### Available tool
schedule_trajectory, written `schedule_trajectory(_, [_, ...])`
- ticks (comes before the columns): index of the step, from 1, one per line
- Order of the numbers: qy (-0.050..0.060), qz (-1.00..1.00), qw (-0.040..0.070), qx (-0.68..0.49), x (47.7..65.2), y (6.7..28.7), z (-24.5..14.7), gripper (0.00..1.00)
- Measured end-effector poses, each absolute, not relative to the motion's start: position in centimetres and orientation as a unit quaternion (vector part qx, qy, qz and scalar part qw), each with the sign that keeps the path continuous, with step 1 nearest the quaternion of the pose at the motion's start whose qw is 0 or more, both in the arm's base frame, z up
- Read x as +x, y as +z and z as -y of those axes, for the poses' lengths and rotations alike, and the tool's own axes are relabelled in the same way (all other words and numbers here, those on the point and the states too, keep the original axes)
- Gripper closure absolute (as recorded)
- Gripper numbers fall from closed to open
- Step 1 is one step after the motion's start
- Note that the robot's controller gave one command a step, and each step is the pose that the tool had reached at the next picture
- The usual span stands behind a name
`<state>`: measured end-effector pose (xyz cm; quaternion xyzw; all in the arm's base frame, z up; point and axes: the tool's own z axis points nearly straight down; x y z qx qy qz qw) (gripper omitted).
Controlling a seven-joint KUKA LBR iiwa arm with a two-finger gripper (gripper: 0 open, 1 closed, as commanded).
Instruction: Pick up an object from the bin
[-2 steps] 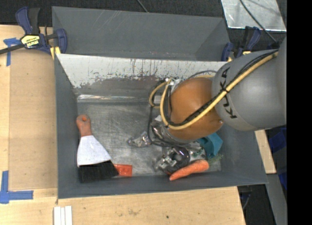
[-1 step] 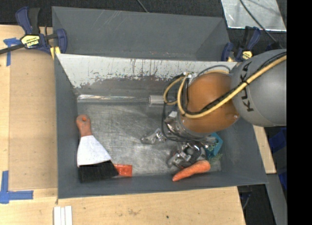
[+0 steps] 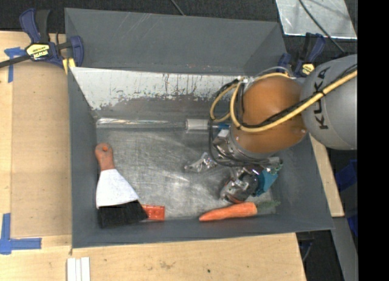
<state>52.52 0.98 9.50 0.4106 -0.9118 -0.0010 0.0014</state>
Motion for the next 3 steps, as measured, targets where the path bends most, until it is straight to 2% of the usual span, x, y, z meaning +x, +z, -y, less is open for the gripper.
schedule_trajectory(1, [0.000,0.906,0.000,0.424,53.0,10.2,-1.8,0.00])
schedule_trajectory(2, [-0.003,0.889,-0.003,0.457,52.9,10.5,-0.7,0.00])
schedule_trajectory(3, [0.001,0.871,-0.008,0.491,49.5,7.6,5.2,0.00])
